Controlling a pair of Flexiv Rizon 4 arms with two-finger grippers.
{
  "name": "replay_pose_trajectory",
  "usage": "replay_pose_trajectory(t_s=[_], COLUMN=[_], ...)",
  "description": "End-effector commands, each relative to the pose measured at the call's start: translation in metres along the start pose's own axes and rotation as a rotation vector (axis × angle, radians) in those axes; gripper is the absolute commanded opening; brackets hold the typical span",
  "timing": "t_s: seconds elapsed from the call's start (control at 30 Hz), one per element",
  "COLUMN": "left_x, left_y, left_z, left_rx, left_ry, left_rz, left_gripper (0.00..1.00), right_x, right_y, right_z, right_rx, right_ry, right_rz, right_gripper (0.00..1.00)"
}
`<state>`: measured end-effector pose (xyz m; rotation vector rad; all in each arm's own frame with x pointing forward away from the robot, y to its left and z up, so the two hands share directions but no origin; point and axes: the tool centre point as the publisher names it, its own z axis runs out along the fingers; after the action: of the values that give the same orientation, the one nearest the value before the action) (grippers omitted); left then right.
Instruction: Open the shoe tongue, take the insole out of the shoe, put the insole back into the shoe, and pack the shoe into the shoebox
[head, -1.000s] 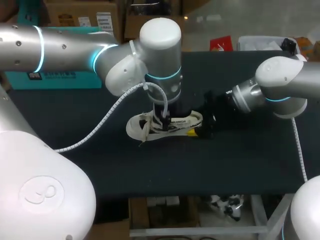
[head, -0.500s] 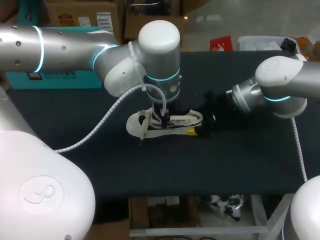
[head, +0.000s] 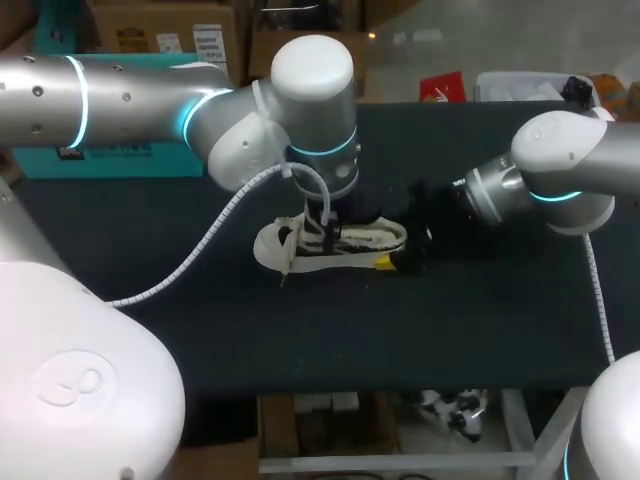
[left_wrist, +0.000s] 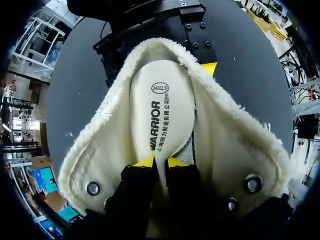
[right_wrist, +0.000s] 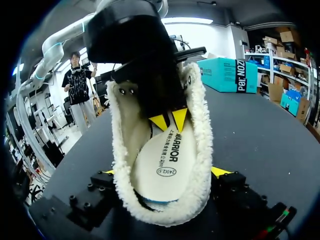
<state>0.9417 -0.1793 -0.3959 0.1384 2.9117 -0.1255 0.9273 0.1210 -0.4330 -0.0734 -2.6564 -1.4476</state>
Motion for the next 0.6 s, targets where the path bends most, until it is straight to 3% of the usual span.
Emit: replay_pose_trajectory(t_s=[0.03,0.27,0.6], left_x=[-0.007,0.003,0.014], left_y=[-0.001,-0.004,-0.013], left_z=[0.029,-0.021,-0.066], left_rx=[0.089,0.192,0.236], left_ry=[0.02,0.041,0.058], left_rz=[0.027,0.06,0.072], left_gripper=[0.0,0.0,0.0], right_x=[0.004,0.004,0.004], right_y=[-0.006,-0.006,-0.006], right_z=[0.006,0.006,0.006], right_rx=[-0.003,-0.003,-0.003], right_ry=[0.007,0.007,0.007], right_rz=[-0.002,-0.002,-0.002], right_gripper=[0.0,0.0,0.0])
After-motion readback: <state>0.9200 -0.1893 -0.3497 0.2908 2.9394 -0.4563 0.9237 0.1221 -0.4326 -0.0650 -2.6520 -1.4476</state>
